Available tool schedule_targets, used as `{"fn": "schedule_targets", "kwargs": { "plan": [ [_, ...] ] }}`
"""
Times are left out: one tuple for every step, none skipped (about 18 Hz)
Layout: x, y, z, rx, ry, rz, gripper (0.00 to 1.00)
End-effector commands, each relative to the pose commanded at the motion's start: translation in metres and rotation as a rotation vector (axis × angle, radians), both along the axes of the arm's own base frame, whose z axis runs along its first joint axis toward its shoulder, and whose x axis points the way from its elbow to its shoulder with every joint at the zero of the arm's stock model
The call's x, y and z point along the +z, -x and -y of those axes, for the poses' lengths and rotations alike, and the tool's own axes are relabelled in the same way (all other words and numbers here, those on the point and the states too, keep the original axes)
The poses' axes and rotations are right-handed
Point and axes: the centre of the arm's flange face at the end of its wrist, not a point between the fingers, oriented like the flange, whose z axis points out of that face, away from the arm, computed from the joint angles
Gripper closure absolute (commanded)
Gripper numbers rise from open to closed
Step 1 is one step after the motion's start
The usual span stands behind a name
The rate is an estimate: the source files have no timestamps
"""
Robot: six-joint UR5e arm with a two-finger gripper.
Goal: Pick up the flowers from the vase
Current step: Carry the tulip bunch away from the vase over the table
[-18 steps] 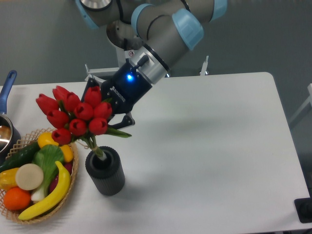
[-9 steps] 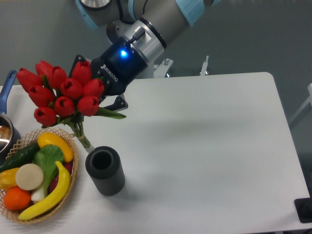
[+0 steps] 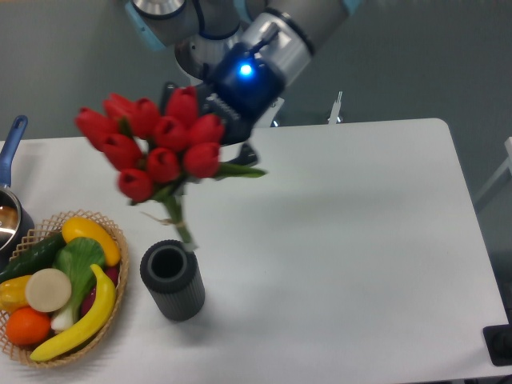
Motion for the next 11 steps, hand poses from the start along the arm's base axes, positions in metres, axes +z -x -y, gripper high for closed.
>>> {"fn": "schedule_targets", "kwargs": {
  "plan": [
    [-0.002, 0.010, 0.008, 0.020, 0.012, -0.033, 0.63],
    [-0.003, 0.018, 0.014, 0.033, 0.022, -0.063, 0.63],
    [-0.005, 0.023, 0.018, 0.040, 0.032, -0.091, 0.63],
    [-0.006, 0.030, 0.024, 0.052, 0.043, -0.119, 0.63],
    [-0.008, 0.038, 0.031, 0.062, 0.051, -0.145, 0.63],
    [-0.009, 0.042, 0.034, 0.062, 0.057, -0.174, 0.63],
    [-0.009, 0.047, 0.037, 0.062, 0.059, -0.197, 0.63],
    [-0.008, 0.056, 0.042, 0.070, 0.066, -0.222, 0.63],
    [-0.009, 0.061, 0.044, 0.080, 0.085, -0.244, 0.63],
    [-0.014, 0.066, 0.045, 0.090, 0.117, -0.262, 0.63],
    [-0.021, 0.071, 0.044, 0.094, 0.149, -0.286, 0.63]
  ]
}}
